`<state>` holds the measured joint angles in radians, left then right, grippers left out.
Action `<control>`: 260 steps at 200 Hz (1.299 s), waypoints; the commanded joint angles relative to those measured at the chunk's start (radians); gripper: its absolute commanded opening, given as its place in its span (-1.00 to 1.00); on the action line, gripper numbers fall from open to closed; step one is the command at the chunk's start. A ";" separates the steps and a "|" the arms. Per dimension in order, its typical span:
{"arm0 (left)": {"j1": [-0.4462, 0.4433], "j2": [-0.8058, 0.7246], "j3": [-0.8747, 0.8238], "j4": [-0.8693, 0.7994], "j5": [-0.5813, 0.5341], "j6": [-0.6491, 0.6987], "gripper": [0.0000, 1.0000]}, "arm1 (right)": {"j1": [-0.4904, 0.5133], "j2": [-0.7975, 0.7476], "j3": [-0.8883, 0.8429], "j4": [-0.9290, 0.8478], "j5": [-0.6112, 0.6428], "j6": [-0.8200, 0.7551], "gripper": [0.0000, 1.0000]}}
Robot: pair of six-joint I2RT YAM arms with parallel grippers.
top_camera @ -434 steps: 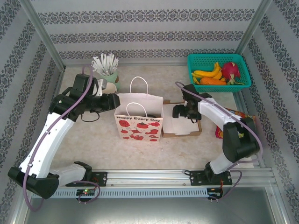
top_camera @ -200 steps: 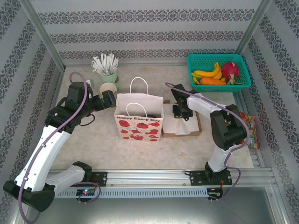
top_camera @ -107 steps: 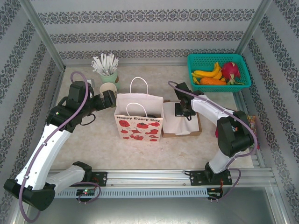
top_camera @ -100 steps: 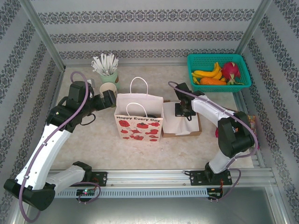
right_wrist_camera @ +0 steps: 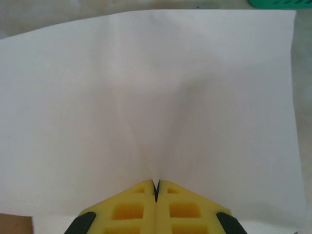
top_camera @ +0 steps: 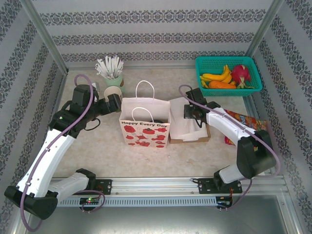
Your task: Pack the takeout coffee
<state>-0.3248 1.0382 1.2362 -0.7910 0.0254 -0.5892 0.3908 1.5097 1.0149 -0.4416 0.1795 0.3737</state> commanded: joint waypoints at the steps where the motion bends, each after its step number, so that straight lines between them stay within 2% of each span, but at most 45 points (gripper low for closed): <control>1: 0.013 0.006 -0.012 0.032 0.004 -0.012 0.99 | 0.001 0.081 0.055 0.019 0.026 -0.024 -1.00; 14: 0.012 0.005 -0.012 0.028 0.002 -0.012 0.99 | 0.000 0.109 0.084 -0.013 0.028 -0.010 -0.82; 40: 0.013 0.004 -0.009 0.023 -0.007 -0.009 0.99 | -0.007 0.091 0.099 -0.023 -0.038 0.016 -0.14; 48: 0.013 0.006 -0.007 0.021 -0.007 -0.007 0.99 | -0.016 0.083 0.114 -0.041 -0.063 0.036 -0.01; 65: 0.014 0.012 -0.001 0.020 -0.007 -0.004 0.99 | -0.056 0.073 0.139 -0.076 -0.113 0.087 0.16; 86: 0.015 0.020 -0.001 0.023 -0.007 -0.004 0.99 | -0.116 0.077 0.157 -0.095 -0.147 0.135 0.27; 99: 0.014 0.025 0.000 0.024 -0.005 -0.006 0.99 | -0.140 0.096 0.166 -0.092 -0.147 0.112 0.36; 106: 0.013 0.027 -0.001 0.026 -0.005 -0.005 0.99 | -0.150 0.118 0.182 -0.100 -0.171 0.084 0.53; 117: 0.014 0.031 0.001 0.027 -0.004 -0.004 0.99 | -0.158 0.164 0.228 -0.131 -0.198 0.047 0.66; 140: 0.014 0.037 0.003 0.023 -0.007 -0.001 0.99 | -0.157 0.241 0.323 -0.193 -0.167 0.031 0.80; 148: 0.015 0.037 0.003 0.022 -0.008 -0.003 0.99 | -0.156 0.261 0.351 -0.204 -0.147 0.027 0.95; 177: 0.014 0.032 -0.003 0.016 -0.014 -0.003 0.99 | -0.167 0.340 0.439 -0.236 -0.068 -0.061 0.96; 212: 0.014 0.028 -0.001 -0.001 -0.030 -0.001 0.99 | -0.202 0.417 0.521 -0.270 -0.116 -0.217 0.96; 260: 0.015 0.034 0.000 -0.001 -0.028 -0.024 0.99 | -0.265 0.482 0.577 -0.319 -0.355 -0.337 0.96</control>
<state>-0.3248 1.0737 1.2362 -0.7921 0.0139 -0.5922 0.1566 1.9648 1.5593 -0.7067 -0.0257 0.1268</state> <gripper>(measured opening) 0.994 0.979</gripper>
